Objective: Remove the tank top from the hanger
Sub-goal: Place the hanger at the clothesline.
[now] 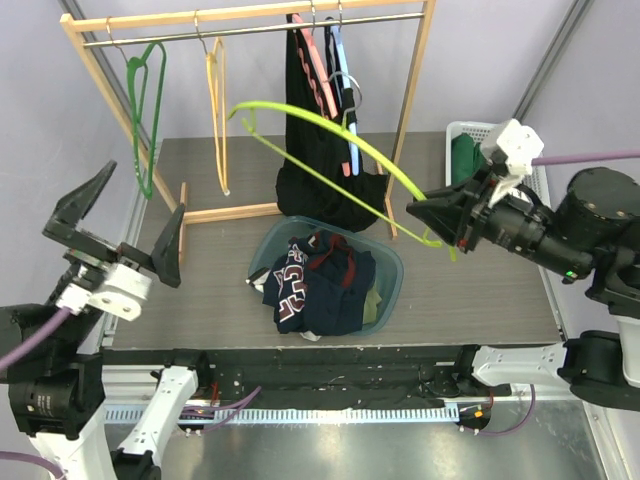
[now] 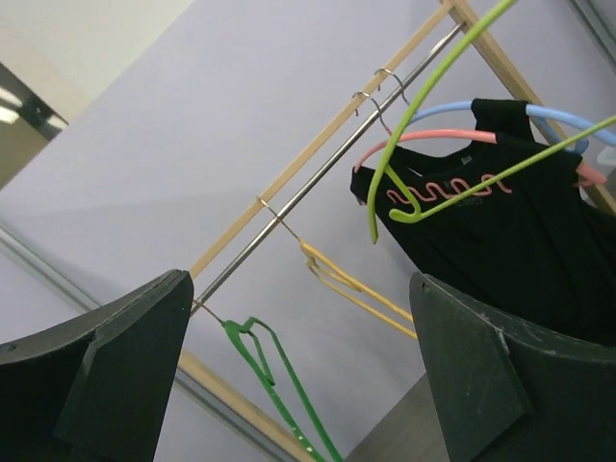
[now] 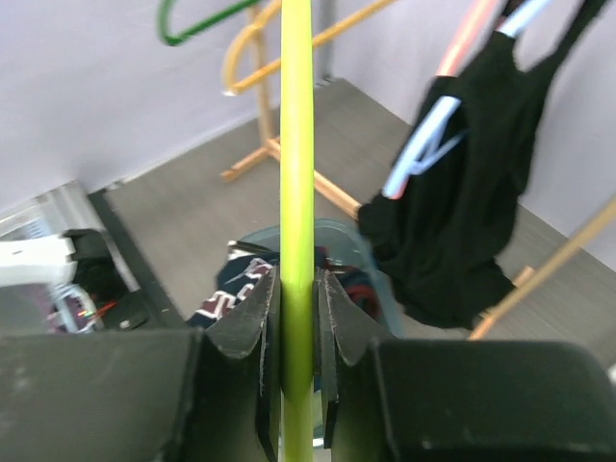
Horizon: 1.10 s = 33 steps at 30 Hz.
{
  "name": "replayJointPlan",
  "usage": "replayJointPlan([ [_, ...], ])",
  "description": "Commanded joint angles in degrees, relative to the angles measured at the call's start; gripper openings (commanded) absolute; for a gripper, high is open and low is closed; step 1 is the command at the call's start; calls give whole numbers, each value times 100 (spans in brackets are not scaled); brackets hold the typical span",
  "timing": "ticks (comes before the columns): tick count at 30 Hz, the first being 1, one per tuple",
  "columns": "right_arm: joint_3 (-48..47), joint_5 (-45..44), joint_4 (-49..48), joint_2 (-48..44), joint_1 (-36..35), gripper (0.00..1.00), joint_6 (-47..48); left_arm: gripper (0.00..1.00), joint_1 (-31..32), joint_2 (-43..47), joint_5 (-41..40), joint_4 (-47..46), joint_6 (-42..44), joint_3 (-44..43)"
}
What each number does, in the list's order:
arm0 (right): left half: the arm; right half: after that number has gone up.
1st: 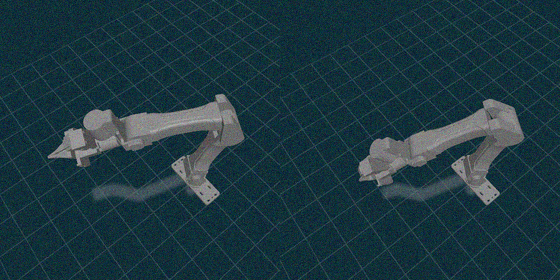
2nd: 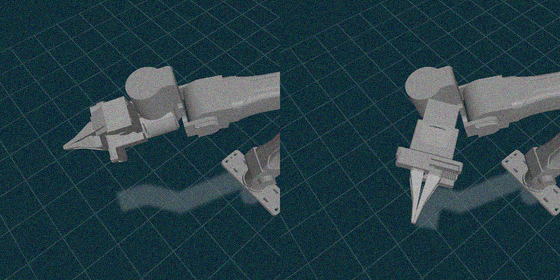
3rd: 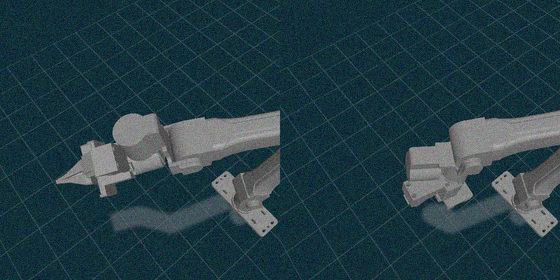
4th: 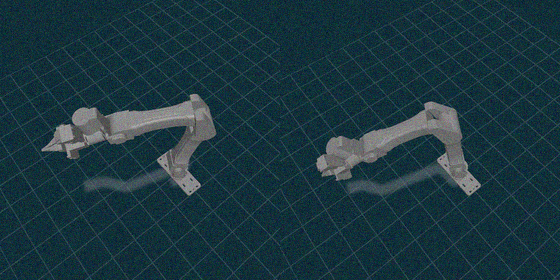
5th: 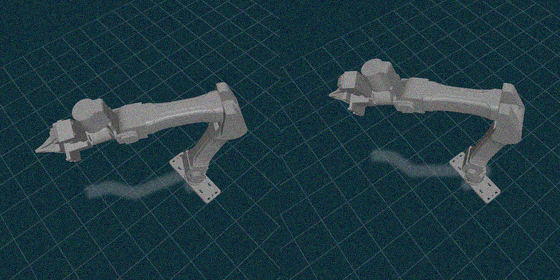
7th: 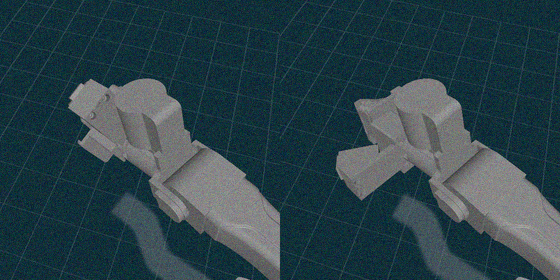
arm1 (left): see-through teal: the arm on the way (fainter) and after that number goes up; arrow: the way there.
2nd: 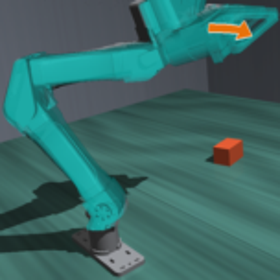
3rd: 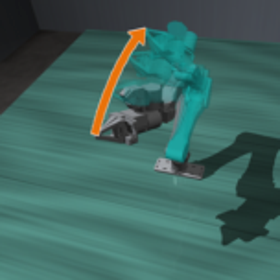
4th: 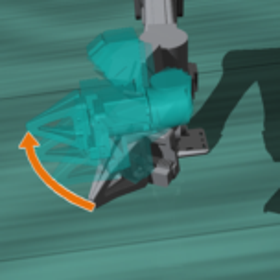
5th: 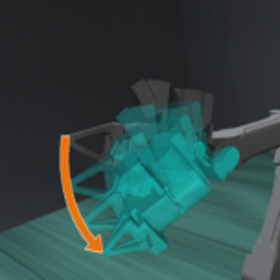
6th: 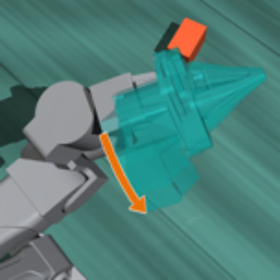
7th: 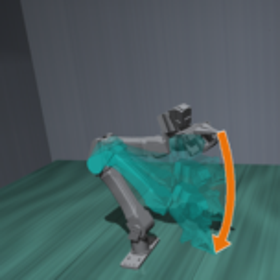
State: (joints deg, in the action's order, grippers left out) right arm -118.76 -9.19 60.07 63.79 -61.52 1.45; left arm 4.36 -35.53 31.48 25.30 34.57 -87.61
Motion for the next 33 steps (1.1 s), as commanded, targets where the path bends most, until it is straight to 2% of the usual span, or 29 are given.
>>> replayJointPlan([
  [1,-147,-1302,-276,694,-9,1,127,100,-32,-436,-591,-166,-1311,-265],
  [6,-551,-1998,-514,1451,-18,1,-136,100,-32,-797,-635,185,-2224,-634],
  [9,-719,-2393,-715,1829,-158,1,-461,99,-32,-990,-485,537,-2454,-801],
  [12,-719,-3192,-1146,2110,-483,1,-418,98,-23,-1079,-477,687,-2604,-819],
  [17,-1358,-3809,-1638,2805,-782,1,-128,98,-23,-1018,-424,722,-2561,-687],
  [24,-1799,-4344,-2473,3447,-783,1,934,98,-23,-824,-415,792,-2446,-458],
  [33,-2450,-4504,-2966,4265,-520,1,1472,98,-32,-824,-292,845,-2543,-520],
])
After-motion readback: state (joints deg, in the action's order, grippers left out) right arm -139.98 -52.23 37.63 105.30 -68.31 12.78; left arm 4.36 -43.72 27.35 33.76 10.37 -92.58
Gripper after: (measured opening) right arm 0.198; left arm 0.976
